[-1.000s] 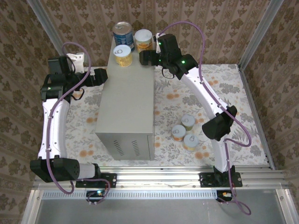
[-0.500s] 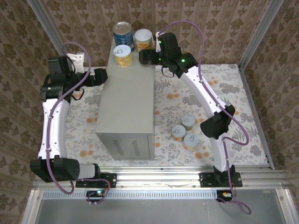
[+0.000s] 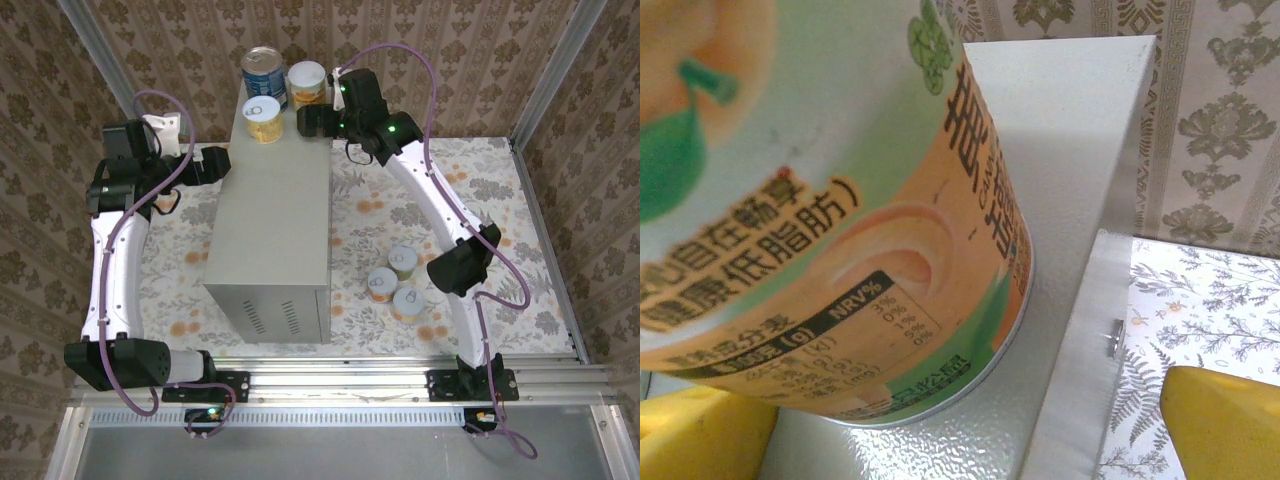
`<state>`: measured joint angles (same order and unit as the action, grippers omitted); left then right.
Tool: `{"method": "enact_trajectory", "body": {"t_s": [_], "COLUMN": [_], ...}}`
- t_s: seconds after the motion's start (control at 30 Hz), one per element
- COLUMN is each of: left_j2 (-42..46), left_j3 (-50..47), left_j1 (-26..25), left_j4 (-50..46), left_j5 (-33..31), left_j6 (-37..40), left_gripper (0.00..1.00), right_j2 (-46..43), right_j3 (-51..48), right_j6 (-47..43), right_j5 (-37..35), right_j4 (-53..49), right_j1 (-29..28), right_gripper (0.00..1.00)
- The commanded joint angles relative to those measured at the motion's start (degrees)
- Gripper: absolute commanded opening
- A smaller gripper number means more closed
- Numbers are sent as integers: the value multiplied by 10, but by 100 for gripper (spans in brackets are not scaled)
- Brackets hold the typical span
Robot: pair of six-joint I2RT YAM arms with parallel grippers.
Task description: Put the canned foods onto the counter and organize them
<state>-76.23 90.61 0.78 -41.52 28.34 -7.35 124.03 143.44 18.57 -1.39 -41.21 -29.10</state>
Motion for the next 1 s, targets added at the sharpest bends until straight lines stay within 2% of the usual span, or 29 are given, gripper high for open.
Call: {"method": "enact_trajectory", "body": {"t_s": [0.0,0.2,0.33,0.7,0.87,0.97], "left_j2": [5,6,13,57,83,94], "left_j3": [-1,6,14,27,33,46], "left_j1": [-3,-4,-3,-12,-39,-77], "left_j4": [11,6,0,-49,-83,-107], "left_j5": [9,8,1,-8,-9,-10], "left_j6": [2,1,-3,10,26,37], "left_gripper": [100,100,100,100,100,100], "right_j2": [28,13,-14,-173,-271,-336], "right_j3": [7,-3,-45,-286,-413,-489], "right_j6": [8,-5,-6,11,23,35], "right_j5": [-5,17,19,13,8,5], "right_j4": [-35,-39,-28,66,101,123], "right_j1": [6,-1,-9,-33,-41,-44], "right_gripper": [100,100,100,100,100,100]}}
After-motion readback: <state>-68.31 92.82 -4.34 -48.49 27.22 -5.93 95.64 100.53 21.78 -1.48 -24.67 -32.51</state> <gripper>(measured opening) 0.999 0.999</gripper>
